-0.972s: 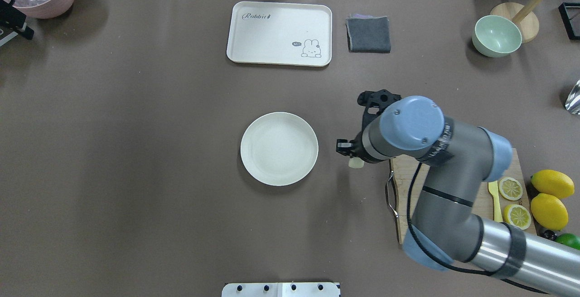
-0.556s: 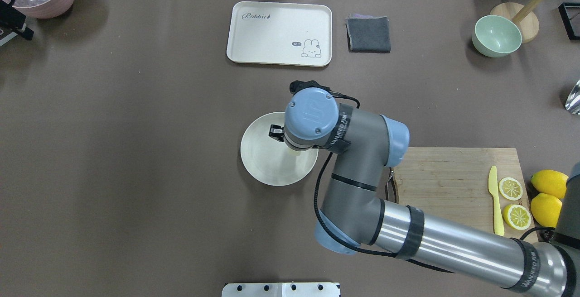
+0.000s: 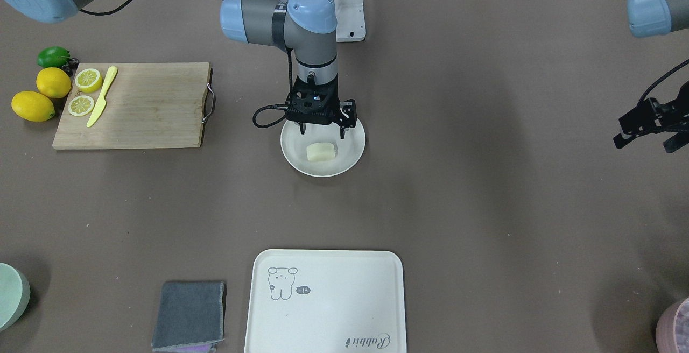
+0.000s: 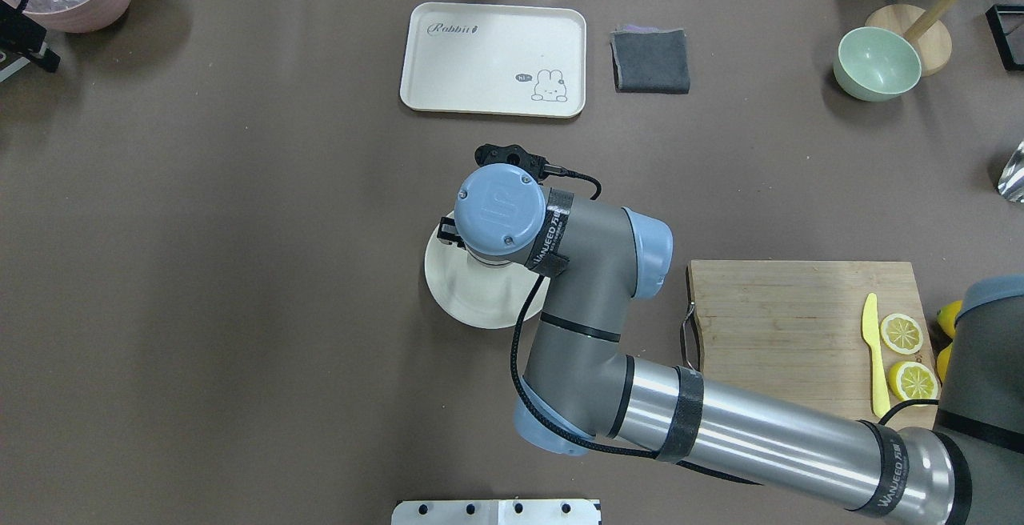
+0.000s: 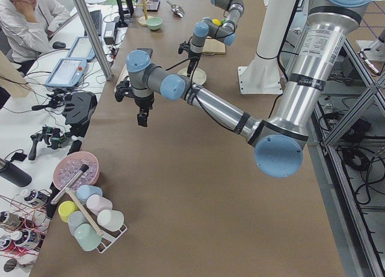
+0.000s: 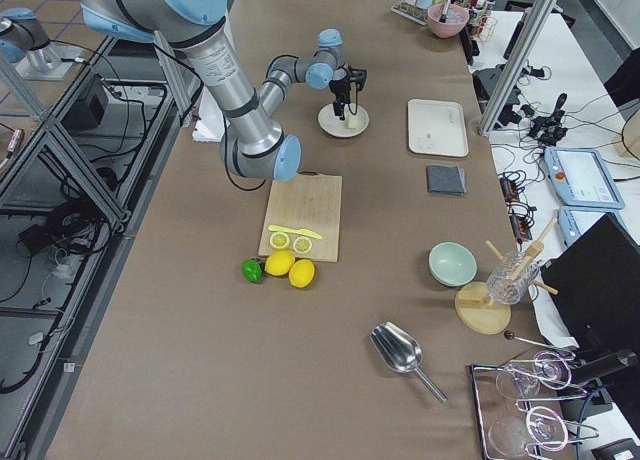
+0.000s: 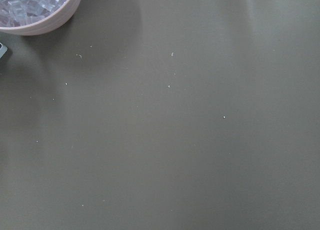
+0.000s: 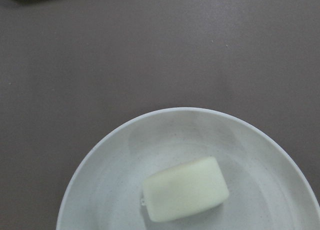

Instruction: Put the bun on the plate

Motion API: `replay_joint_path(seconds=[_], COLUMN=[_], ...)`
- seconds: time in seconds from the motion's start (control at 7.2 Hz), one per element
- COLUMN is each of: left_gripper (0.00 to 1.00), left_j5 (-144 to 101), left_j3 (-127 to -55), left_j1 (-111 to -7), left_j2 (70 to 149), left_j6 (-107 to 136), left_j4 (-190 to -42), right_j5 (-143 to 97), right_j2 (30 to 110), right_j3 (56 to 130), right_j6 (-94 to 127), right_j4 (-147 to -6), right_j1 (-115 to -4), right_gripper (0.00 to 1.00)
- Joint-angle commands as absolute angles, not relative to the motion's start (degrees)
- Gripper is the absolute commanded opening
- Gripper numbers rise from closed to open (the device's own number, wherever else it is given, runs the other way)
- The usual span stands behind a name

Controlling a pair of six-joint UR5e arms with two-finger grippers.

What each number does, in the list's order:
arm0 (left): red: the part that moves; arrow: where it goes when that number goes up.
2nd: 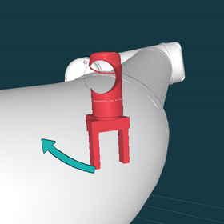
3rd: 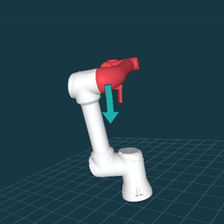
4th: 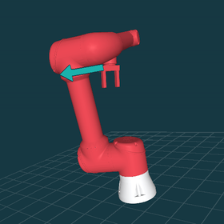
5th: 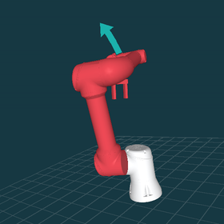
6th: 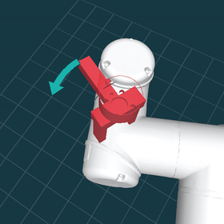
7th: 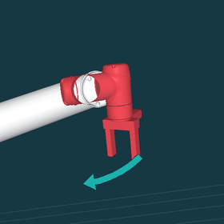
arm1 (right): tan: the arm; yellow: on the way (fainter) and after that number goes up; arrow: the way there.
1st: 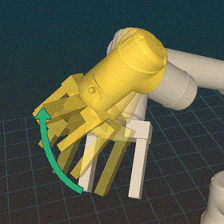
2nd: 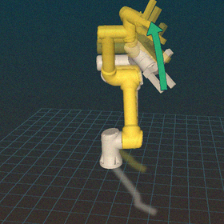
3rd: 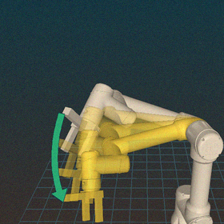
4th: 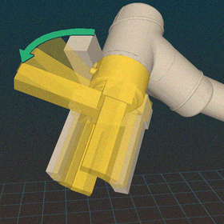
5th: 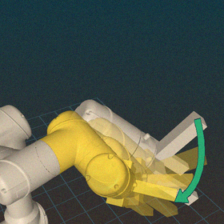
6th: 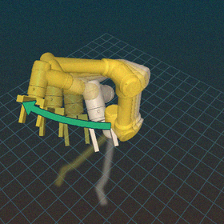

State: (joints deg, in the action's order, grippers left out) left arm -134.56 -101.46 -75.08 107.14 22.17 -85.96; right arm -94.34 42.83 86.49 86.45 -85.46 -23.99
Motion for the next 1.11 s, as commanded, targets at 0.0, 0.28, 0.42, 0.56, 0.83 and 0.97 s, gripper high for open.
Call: replay_joint_path(seconds=[0.0, 0.28, 0.42, 0.56, 0.83, 0.97], left_gripper=[0.98, 0.98, 0.98, 0.98, 0.98, 0.98], left_j5=[-134.5, -134.3, -134.0, -129.9, -125.9, -129.9], left_j3=[-101.4, -101.2, -101.0, -100.5, -99.8, -99.7], left_j1=[-76.6, -82.3, -86.3, -87.4, -90.5, -90.9], left_j2=[106.4, 101.6, 100.9, 97.3, 89.3, 84.3], left_j6=[22.1, 11.5, 4.6, -3.5, -8.8, -8.7], left_j4=[-85.8, -84.1, -80.2, -78.2, -77.5, -78.2], right_j5=[-94.8, -98.4, -100.4, -102.5, -109.0, -112.6], right_j2=[43.8, 45.4, 46.7, 48.1, 51.0, 54.8], right_j3=[89.3, 91.1, 94.4, 97.4, 98.8, 101.9], right_j6=[85.8, 84.9, 81.7, 76.2, 69.2, 64.4], right_j4=[-86.0, -86.5, -90.0, -93.3, -94.2, -94.3], right_j1=[-25.1, -29.2, -31.4, -34.3, -41.1, -44.7], right_gripper=[1.0, 1.0, 1.0, 1.0, 1.0, 1.0])
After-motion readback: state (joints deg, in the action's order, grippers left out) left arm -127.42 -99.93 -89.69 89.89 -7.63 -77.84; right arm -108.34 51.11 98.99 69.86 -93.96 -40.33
